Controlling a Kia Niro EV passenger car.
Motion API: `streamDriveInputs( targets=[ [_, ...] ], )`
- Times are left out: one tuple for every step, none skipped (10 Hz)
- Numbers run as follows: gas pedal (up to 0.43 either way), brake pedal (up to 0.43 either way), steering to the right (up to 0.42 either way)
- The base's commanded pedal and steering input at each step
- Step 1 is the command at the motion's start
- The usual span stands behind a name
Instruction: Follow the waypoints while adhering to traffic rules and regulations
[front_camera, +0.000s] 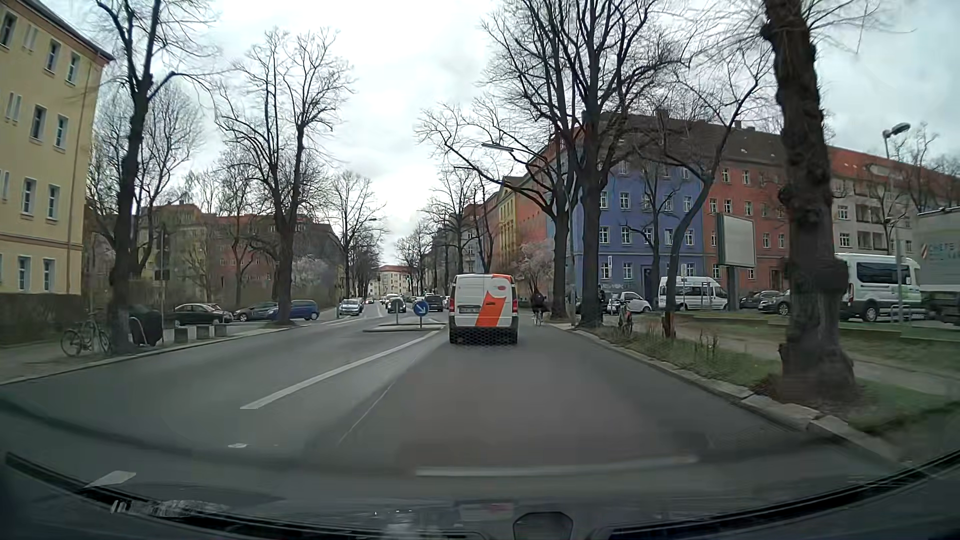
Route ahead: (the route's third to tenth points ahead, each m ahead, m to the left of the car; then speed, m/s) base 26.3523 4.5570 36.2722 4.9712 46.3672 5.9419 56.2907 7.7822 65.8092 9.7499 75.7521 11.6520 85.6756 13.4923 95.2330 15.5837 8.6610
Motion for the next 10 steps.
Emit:
streamDriveInputs(
  targets=[
    [0.000,0.012,0.002],
    [0.000,0.012,0.002],
    [0.000,0.012,0.002],
    [0.000,0.012,0.002],
    [0.000,0.012,0.002],
    [0.000,0.012,0.002],
    [0.000,0.012,0.002],
    [0.000,0.012,0.002],
    [0.000,0.012,0.000],
    [0.000,0.012,-0.002]
  ],
)
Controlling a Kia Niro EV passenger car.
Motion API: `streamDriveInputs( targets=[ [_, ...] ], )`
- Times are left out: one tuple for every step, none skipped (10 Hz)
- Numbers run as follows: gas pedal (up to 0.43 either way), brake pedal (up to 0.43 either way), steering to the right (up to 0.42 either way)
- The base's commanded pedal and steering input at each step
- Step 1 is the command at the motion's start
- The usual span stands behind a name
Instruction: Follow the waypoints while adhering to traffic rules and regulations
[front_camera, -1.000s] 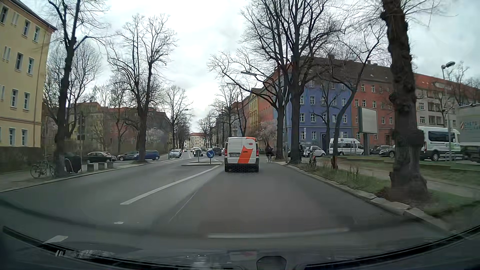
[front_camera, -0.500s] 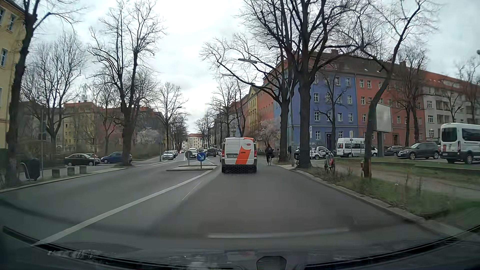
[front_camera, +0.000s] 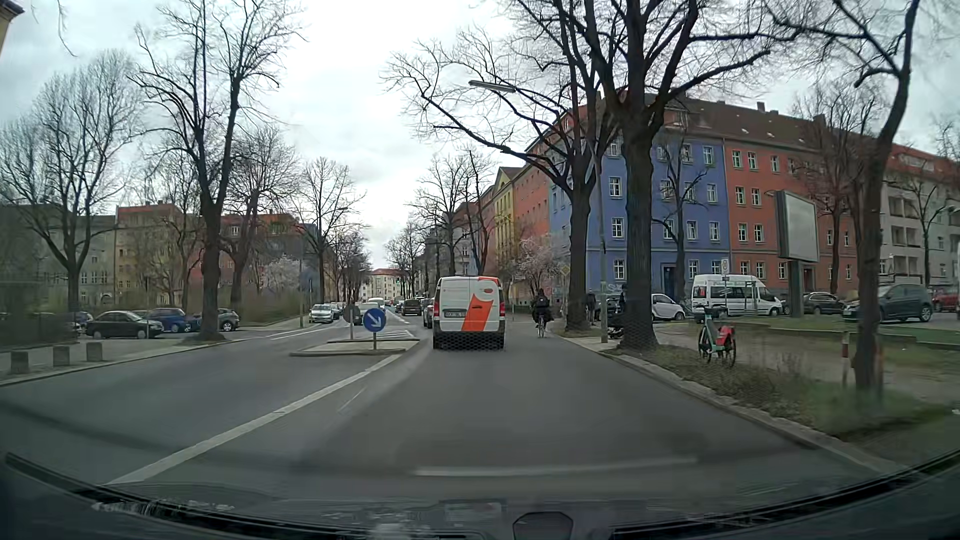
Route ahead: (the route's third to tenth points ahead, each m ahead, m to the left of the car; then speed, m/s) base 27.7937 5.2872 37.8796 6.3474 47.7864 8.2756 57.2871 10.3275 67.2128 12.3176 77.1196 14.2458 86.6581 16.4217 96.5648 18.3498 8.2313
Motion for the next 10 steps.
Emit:
streamDriveInputs(
  targets=[
    [0.000,0.012,-0.003],
    [0.000,0.012,-0.004],
    [0.000,0.012,-0.005],
    [0.000,0.012,-0.008],
    [0.000,0.012,-0.012],
    [0.000,0.012,-0.015],
    [0.000,0.012,-0.015],
    [0.000,0.012,-0.020],
    [0.000,0.012,-0.027],
    [0.000,0.018,-0.030]
  ],
)
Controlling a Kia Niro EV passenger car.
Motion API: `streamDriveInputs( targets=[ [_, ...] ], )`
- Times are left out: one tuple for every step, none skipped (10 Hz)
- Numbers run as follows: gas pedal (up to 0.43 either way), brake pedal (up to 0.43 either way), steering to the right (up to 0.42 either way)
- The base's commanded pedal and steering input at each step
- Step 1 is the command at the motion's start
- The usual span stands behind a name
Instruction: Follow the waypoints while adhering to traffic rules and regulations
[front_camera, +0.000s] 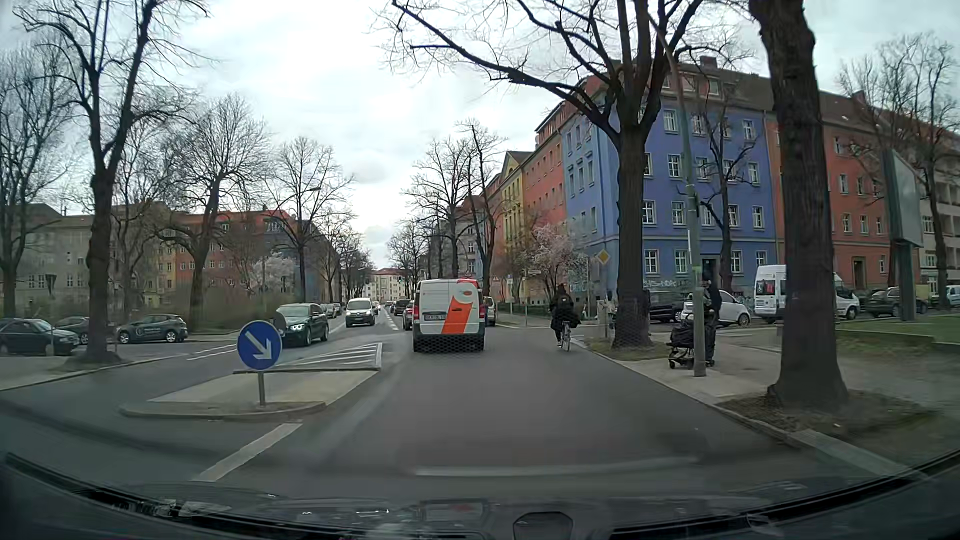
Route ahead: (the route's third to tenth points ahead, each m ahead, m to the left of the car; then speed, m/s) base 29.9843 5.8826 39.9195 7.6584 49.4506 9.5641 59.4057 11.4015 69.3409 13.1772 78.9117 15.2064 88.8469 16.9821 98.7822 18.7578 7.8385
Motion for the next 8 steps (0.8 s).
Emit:
streamDriveInputs(
  targets=[
    [0.000,0.037,-0.031],
    [0.000,0.043,-0.031],
    [0.000,0.061,-0.031],
    [0.000,0.104,-0.031],
    [0.000,0.152,-0.031],
    [0.000,0.171,-0.031],
    [0.000,0.195,-0.032],
    [0.000,0.195,-0.034]
  ],
)
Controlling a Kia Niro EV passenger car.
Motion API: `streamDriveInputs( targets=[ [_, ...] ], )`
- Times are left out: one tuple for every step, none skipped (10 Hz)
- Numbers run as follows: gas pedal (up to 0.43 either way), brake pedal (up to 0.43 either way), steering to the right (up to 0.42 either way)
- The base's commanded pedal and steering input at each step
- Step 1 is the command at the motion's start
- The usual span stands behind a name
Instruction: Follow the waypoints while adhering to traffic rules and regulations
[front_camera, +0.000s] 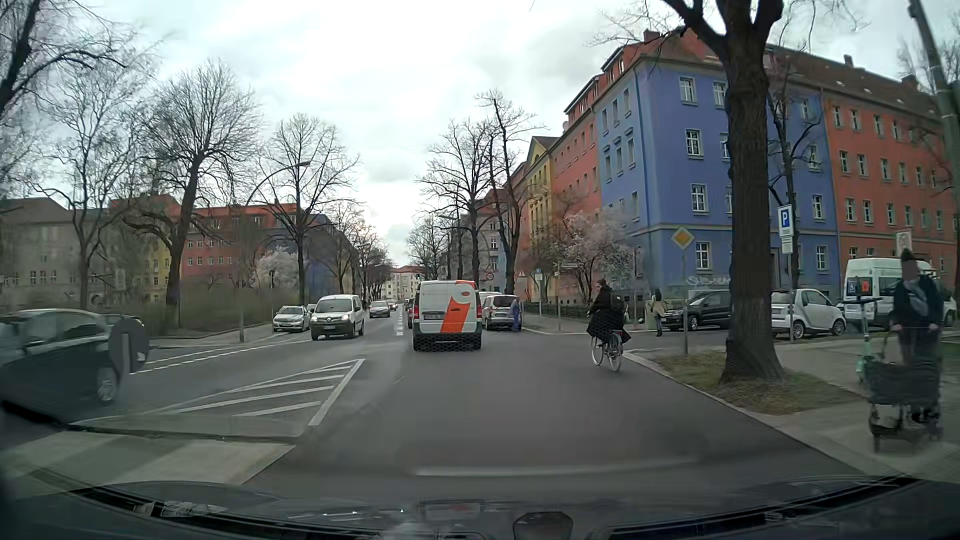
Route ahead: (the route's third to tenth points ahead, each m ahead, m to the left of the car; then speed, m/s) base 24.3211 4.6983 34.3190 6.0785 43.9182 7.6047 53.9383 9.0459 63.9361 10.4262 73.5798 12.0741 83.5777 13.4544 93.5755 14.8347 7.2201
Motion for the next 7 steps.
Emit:
streamDriveInputs(
  targets=[
    [0.000,0.189,-0.037],
    [0.000,0.128,-0.041],
    [0.000,0.037,-0.046],
    [0.000,0.012,-0.053],
    [0.000,0.012,-0.059],
    [0.000,0.012,-0.061],
    [0.000,0.012,-0.061]
  ],
)
